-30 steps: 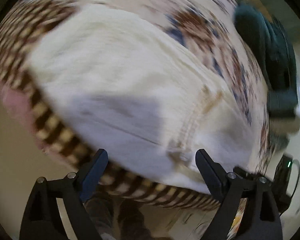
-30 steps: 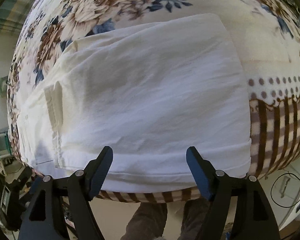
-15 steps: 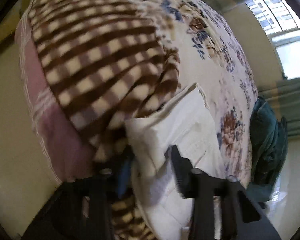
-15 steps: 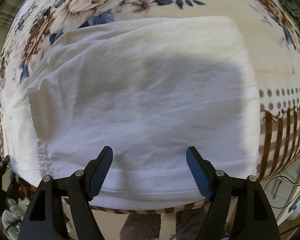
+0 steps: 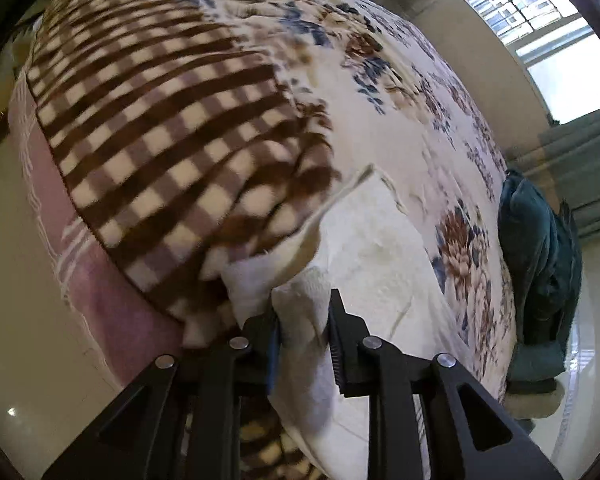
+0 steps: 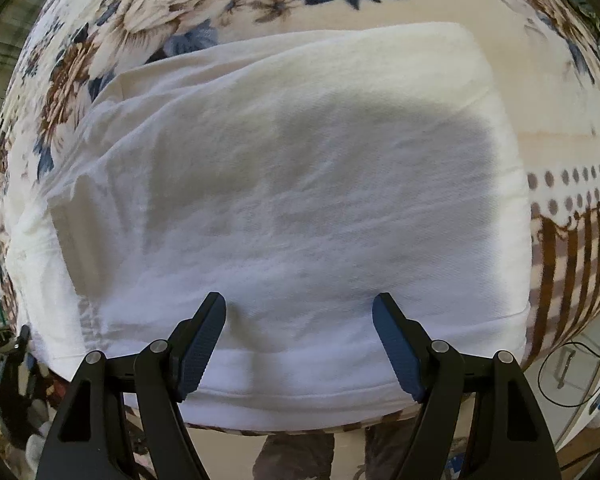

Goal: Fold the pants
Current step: 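Grasp the trouser edge with the left gripper and fold it onto the stack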

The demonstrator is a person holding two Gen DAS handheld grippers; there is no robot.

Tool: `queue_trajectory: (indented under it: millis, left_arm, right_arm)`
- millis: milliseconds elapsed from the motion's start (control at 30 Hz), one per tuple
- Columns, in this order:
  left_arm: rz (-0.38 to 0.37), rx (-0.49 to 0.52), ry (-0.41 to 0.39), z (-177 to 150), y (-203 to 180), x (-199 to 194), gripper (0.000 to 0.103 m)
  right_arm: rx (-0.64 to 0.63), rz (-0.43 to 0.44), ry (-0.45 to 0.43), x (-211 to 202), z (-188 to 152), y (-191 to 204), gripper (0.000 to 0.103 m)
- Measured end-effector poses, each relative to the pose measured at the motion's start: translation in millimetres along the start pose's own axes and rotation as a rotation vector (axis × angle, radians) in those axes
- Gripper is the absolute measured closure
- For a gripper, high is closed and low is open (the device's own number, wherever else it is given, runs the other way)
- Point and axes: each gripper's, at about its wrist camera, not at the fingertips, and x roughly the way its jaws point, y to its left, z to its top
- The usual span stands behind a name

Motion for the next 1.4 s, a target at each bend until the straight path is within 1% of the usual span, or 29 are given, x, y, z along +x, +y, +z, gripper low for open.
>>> queue_trajectory:
  millis: [100,200,300,367,400,500,600,667,700,733,767,800,867,900,933,967,1033,1100,1133,1200,1267,1400]
  left_arm:
    - [-0.007,0.044,0.027,-3,5,1,0.082]
    - [0.003,0.086,0.043,-7,0,-4,0.075]
    - [0.017,0.131,0.053,-14,-8,-6,0.057]
    - [0.023,0.142,0.068,-18,-10,-6,0.029]
    - [0.031,0.139,0.070,-18,-10,-6,0.028]
    - [0.039,0.090,0.075,-20,-1,-7,0.028]
    - [0.015,0.041,0.073,-17,6,1,0.028]
    - [-0.008,0.040,0.059,-13,4,7,0.029]
    - [-0.004,0.064,0.025,-11,-1,8,0.029]
    - [0.008,0.093,0.000,-9,-7,9,0.037]
    - [0.013,0.125,-0.016,-6,-14,11,0.053]
    - [0.001,0.132,-0.023,-3,-17,14,0.059]
    - [-0.021,0.099,-0.030,3,-14,21,0.058]
    - [-0.036,0.074,-0.013,6,-10,28,0.055]
    - [-0.056,0.027,0.015,9,-2,38,0.048]
    - [-0.081,-0.024,0.028,12,7,45,0.048]
    - [-0.120,-0.064,0.018,14,14,50,0.049]
    - [-0.127,-0.031,-0.015,14,6,45,0.061]
    - [-0.136,0.007,-0.034,12,-2,39,0.070]
    - [-0.135,0.090,-0.084,7,-24,22,0.073]
    - [-0.160,0.116,-0.106,4,-41,6,0.075]
    - [-0.258,0.207,-0.116,-7,-89,-31,0.077]
  right_arm:
    - [-0.006,0.009,-0.003,3,2,-6,0.025]
    - [-0.012,0.004,-0.006,7,1,-9,0.025]
    - [-0.002,0.005,-0.010,8,-2,-8,0.025]
    - [0.001,0.014,-0.009,9,-2,-6,0.025]
    - [-0.001,0.017,-0.009,8,-2,-6,0.025]
    - [-0.017,0.022,-0.010,5,0,-9,0.025]
    - [-0.033,0.019,-0.013,4,0,-9,0.025]
    - [-0.037,0.016,-0.015,4,-1,-5,0.025]
    - [-0.036,0.016,-0.017,4,-1,-5,0.025]
    - [-0.034,0.017,-0.018,4,-1,-5,0.025]
    - [-0.031,0.019,-0.017,5,-1,-4,0.025]
    - [-0.029,0.021,-0.017,5,-1,-4,0.025]
    - [-0.025,0.024,-0.018,4,-2,-4,0.025]
    - [-0.025,0.026,-0.017,4,-2,-4,0.025]
    - [-0.024,0.027,-0.017,3,-2,-5,0.025]
    - [-0.024,0.030,-0.017,3,-2,-5,0.025]
    - [-0.024,0.036,-0.020,1,-1,-6,0.025]
    - [-0.023,0.042,-0.026,-1,-2,-9,0.025]
    - [-0.021,0.044,-0.029,-3,-1,-10,0.025]
    - [-0.014,0.046,-0.037,-8,-2,-14,0.025]
    - [0.001,0.061,-0.045,-15,-2,-21,0.025]
    - [0.029,0.093,-0.077,-34,-4,-38,0.025]
